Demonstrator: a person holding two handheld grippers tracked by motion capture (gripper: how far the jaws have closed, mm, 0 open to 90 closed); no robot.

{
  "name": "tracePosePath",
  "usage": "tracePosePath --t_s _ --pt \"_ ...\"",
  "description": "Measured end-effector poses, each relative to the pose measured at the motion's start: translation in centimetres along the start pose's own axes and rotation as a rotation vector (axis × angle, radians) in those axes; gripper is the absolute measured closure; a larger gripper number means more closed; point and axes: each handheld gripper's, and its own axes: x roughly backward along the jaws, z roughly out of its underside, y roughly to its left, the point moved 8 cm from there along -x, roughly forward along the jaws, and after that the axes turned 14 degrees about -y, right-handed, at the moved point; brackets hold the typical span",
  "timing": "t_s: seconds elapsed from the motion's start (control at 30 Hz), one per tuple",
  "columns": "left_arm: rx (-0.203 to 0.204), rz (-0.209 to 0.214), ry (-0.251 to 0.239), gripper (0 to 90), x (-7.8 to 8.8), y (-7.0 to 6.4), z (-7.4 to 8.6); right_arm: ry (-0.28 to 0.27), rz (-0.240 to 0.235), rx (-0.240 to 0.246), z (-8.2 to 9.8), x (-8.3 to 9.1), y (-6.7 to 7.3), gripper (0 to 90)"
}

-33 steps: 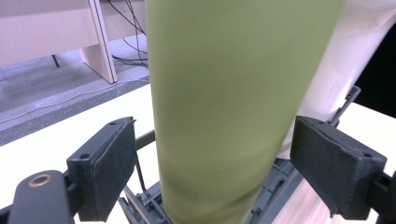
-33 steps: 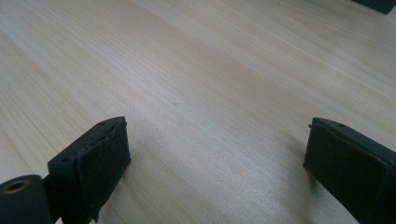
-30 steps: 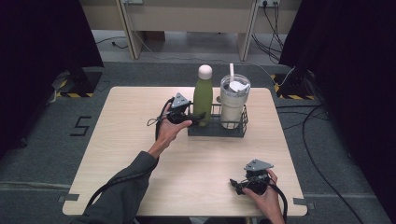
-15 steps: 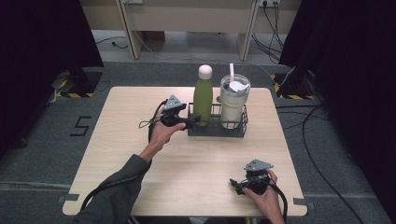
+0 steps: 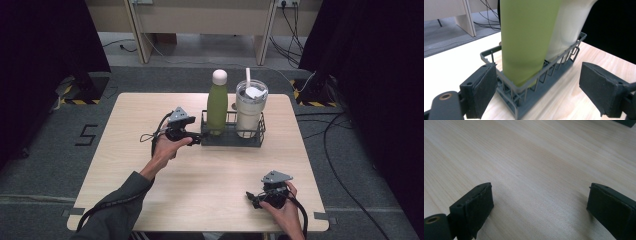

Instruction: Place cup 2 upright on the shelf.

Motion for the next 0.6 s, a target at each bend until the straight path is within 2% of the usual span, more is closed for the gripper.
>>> tracePosePath --t_s 0.3,0.6 --pt "0.013 0.021 0.008 14.7 2.3 -0.7 0.7 -0.001 0.001 0.0 0.0 0.0 0.0 6.9" --pt "0.028 0.022 0.018 14.7 5.0 -1.1 1.6 0.0 0.004 -0.002 0.0 0.0 0.0 6.6"
